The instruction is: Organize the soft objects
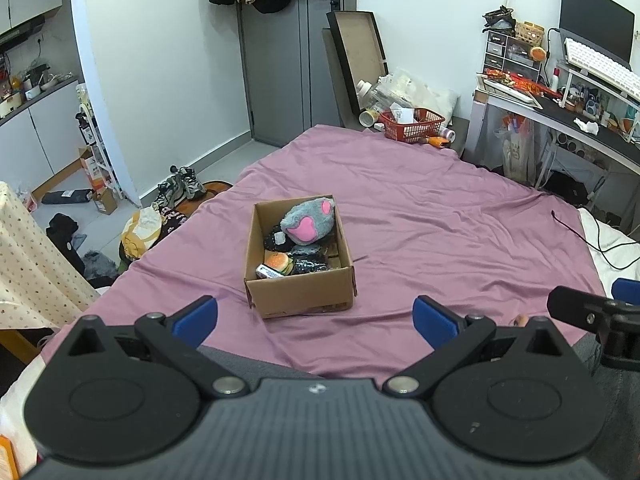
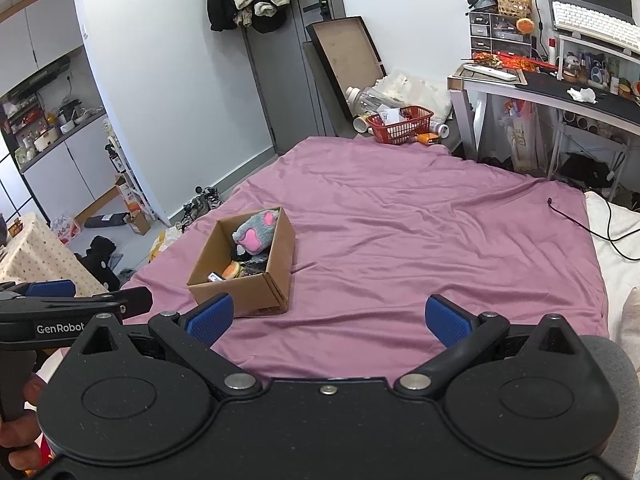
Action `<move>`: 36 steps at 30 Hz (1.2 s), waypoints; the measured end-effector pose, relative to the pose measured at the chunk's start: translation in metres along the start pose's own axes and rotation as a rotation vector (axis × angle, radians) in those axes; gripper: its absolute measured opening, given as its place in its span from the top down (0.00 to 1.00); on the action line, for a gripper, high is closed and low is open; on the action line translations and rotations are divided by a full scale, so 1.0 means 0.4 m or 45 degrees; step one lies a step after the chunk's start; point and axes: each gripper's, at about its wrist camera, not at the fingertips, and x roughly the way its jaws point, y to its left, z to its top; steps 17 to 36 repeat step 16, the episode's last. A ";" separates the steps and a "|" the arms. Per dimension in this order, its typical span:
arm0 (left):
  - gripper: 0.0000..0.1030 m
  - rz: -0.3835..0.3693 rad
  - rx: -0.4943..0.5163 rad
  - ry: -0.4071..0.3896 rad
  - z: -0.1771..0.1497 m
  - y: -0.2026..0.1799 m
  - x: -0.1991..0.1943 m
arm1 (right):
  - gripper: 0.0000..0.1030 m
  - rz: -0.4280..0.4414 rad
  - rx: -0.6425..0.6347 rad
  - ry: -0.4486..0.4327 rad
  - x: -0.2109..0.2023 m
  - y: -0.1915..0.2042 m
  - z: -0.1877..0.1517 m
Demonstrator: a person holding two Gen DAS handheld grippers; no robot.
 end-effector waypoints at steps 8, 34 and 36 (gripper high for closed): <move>0.00 0.005 -0.009 -0.001 -0.002 -0.007 0.013 | 0.00 0.000 -0.010 -0.003 0.019 0.000 0.009; 0.00 -0.033 -0.054 -0.085 0.012 0.005 0.015 | 0.00 -0.033 -0.018 -0.011 0.050 0.004 0.017; 0.00 -0.033 -0.054 -0.085 0.012 0.005 0.015 | 0.00 -0.033 -0.018 -0.011 0.050 0.004 0.017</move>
